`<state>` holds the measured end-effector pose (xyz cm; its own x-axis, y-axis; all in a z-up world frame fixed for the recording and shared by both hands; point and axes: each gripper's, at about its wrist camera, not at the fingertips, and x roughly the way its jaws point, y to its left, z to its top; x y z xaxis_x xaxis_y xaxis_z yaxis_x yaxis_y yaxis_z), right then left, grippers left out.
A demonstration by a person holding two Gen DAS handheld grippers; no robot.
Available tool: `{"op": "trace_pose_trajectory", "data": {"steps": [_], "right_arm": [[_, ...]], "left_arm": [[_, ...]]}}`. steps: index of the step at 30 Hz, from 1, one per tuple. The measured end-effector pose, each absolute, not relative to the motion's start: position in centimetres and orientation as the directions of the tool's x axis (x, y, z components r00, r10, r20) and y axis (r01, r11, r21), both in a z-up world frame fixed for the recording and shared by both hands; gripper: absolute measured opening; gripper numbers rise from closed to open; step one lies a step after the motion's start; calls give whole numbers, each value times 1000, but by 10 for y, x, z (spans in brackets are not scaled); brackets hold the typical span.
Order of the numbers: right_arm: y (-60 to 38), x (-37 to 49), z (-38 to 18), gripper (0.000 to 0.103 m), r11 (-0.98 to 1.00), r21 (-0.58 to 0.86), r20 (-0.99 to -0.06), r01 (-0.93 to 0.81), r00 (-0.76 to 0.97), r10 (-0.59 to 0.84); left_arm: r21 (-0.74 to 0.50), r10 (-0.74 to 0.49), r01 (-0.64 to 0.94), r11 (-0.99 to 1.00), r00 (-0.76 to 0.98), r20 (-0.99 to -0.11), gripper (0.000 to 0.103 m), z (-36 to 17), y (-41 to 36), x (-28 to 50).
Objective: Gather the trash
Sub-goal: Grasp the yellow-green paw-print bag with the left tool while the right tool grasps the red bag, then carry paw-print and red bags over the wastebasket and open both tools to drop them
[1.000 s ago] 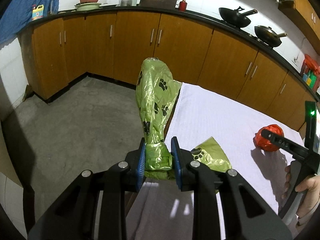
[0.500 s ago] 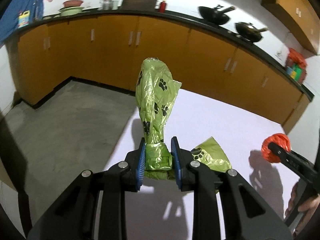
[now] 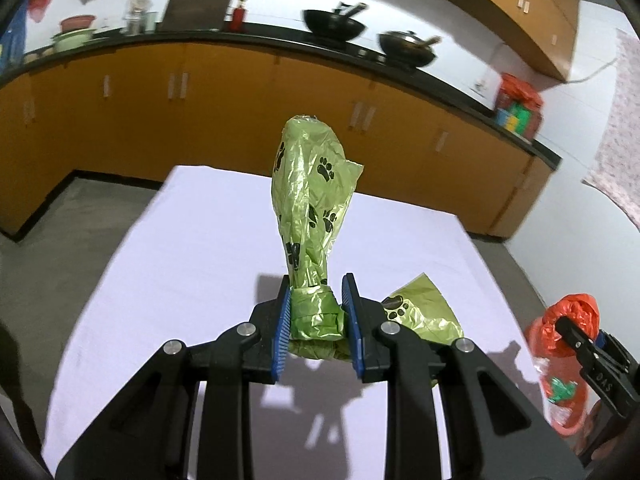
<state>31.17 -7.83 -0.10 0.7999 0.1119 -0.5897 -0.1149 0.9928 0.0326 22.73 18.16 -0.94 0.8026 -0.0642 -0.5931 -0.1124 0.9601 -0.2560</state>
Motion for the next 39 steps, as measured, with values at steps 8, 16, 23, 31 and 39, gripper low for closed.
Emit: {"op": "trace_pose_trajectory", "data": {"steps": [8, 16, 23, 31, 39], "right_arm": [[-153, 259, 9, 56, 998, 46, -570, 34, 822, -1], [-211, 221, 16, 56, 989, 52, -553, 141, 828, -89], [-251, 200, 22, 56, 976, 57, -540, 211, 829, -148], [-266, 193, 21, 56, 967, 70, -539, 246, 825, -171], [-276, 189, 21, 56, 963, 70, -538, 260, 823, -183]], "left_arm": [[-240, -157, 17, 971, 801, -577, 25, 3, 119, 220], [-200, -210, 113, 973, 790, -576, 25, 5, 63, 212], [-152, -239, 186, 971, 778, -580, 25, 6, 20, 212], [-131, -263, 231, 964, 763, -591, 25, 6, -6, 208], [-103, -280, 274, 956, 752, -598, 25, 6, -31, 207]]}}
